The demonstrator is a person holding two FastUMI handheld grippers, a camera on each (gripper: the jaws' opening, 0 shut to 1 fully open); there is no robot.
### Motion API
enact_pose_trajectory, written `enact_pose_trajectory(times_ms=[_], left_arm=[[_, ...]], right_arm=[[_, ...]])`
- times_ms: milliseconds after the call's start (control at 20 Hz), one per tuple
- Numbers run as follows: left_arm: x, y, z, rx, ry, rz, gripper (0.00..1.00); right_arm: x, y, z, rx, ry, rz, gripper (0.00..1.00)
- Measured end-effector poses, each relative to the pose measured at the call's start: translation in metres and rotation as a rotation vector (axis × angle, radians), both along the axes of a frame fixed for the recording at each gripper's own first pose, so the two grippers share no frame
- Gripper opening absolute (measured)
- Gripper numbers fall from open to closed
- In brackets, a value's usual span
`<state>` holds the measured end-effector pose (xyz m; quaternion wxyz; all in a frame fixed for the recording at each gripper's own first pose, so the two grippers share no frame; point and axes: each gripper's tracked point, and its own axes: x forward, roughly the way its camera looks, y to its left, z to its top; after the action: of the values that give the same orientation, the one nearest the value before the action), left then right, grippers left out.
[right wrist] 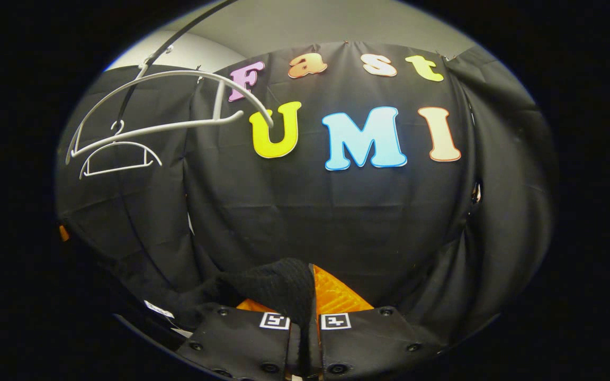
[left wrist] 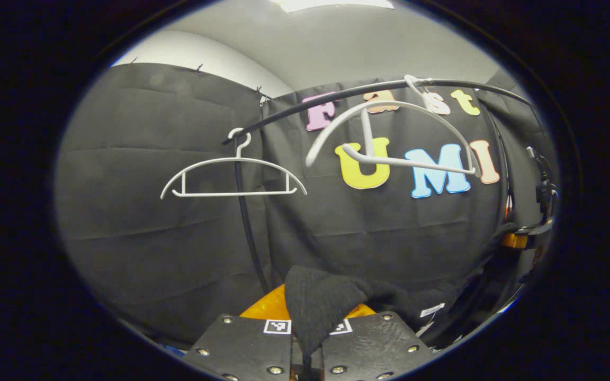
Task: Grasp the clothes on the hanger with both hands and then place them into the laundry hamper below.
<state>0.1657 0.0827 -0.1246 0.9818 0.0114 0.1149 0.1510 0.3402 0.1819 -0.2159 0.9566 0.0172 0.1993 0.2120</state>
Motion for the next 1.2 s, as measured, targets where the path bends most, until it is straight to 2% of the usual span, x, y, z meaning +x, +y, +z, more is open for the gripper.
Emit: enact_pose_trajectory(times_ms=[550, 850, 1200], left_arm=[[-0.012, -0.093, -0.025, -0.102, 0.035, -0.126, 0.04], [-0.011, -0.125, -0.03, -0.131, 0.018, -0.176, 0.05], [-0.022, -0.138, -0.1, -0.182, 0.154, -0.182, 0.06]], right_arm=[[-0.091, 0.049, -0.008, 0.009, 0.043, 0.163, 0.08], [-0.131, 0.074, -0.006, 0.062, 0.056, 0.243, 0.08], [-0.168, 0.09, -0.079, 0.041, 0.215, 0.295, 0.07]])
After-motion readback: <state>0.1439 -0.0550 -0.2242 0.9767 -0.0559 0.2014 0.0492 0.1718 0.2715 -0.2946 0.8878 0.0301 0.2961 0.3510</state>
